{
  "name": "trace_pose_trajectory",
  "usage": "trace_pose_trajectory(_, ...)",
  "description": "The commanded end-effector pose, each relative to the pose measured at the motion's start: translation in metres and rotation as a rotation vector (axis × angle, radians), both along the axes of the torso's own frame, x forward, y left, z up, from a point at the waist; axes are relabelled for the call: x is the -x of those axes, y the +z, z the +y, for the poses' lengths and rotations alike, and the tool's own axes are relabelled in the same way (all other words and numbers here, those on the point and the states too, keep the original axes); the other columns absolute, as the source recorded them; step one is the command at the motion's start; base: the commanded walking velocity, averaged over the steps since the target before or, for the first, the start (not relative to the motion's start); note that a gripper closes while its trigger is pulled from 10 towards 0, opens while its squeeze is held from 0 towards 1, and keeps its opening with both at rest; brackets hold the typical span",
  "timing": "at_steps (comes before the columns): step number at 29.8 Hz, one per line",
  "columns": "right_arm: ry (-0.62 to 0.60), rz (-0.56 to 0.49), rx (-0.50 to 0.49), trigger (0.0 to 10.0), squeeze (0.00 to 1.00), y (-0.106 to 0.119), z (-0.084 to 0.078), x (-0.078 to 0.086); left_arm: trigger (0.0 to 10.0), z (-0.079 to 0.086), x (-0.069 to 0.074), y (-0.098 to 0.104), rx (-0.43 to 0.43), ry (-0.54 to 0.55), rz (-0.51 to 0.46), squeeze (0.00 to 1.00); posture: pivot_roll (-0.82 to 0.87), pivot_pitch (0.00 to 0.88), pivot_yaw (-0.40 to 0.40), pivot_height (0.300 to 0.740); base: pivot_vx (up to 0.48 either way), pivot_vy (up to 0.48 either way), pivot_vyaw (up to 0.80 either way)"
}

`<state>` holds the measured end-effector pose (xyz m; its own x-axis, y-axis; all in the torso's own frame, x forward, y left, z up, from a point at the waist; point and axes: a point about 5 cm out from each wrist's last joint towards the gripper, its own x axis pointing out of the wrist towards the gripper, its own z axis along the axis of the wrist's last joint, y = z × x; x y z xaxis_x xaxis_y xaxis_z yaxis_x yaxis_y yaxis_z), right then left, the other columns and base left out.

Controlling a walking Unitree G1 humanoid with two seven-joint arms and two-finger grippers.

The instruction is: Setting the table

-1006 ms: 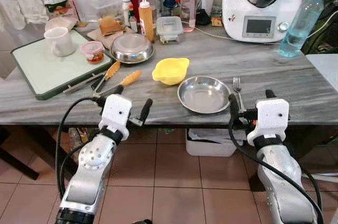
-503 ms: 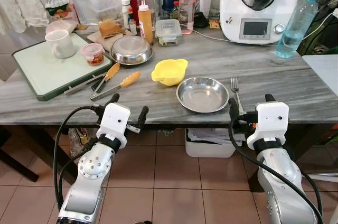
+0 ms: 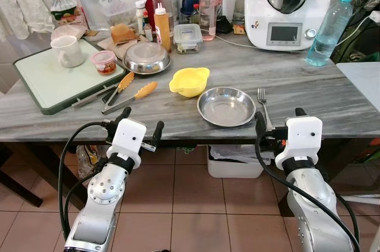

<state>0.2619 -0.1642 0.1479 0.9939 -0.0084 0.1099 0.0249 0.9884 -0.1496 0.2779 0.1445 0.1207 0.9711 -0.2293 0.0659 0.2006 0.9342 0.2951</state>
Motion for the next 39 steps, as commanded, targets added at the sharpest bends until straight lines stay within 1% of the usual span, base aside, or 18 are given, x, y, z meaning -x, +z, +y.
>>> trace_pose_trajectory(1, -0.003, -0.005, -0.012, 10.0, 0.0, 0.003, 0.001, -0.001, 10.0, 0.0, 0.0, 0.0, -0.001, 0.004, 0.008, 0.0, -0.03, 0.014, 0.068, 0.74, 0.0, 0.0, 0.0)
trace_pose_trajectory(4, 0.0, -0.011, -0.015, 10.0, 0.0, 0.004, 0.003, -0.002, 10.0, 0.0, 0.0, -0.002, -0.003, 0.002, 0.014, 0.0, -0.04, 0.015, 0.068, 0.74, 0.0, 0.0, 0.0)
trace_pose_trajectory(9, 0.004, -0.012, -0.018, 10.0, 0.0, 0.003, 0.006, -0.001, 10.0, -0.001, 0.0, -0.002, -0.003, 0.01, 0.017, 0.0, -0.04, 0.015, 0.069, 0.74, -0.267, 0.0, 0.0)
trace_pose_trajectory(26, -0.001, 0.003, -0.017, 10.0, 0.0, -0.001, 0.004, 0.0, 10.0, 0.001, -0.002, -0.002, -0.012, 0.017, 0.02, 0.0, -0.03, 0.012, 0.073, 0.74, -0.3, 0.0, 0.0)
trace_pose_trajectory(34, 0.0, 0.005, -0.018, 10.0, 0.0, -0.003, 0.003, -0.003, 10.0, 0.001, -0.004, -0.003, -0.015, 0.021, 0.019, 0.0, -0.03, 0.0, 0.065, 0.74, -0.305, 0.0, 0.0)
trace_pose_trajectory(36, 0.002, 0.007, -0.018, 10.0, 0.0, -0.004, 0.003, -0.004, 10.0, 0.001, -0.004, -0.004, -0.016, 0.021, 0.02, 0.0, -0.03, 0.0, 0.062, 0.74, -0.285, 0.0, 0.0)
trace_pose_trajectory(39, 0.009, 0.035, -0.026, 10.0, 0.0, -0.013, 0.002, -0.004, 10.0, 0.002, -0.002, -0.012, -0.024, 0.026, 0.036, 0.0, -0.02, 0.0, 0.06, 0.74, -0.256, 0.0, 0.0)
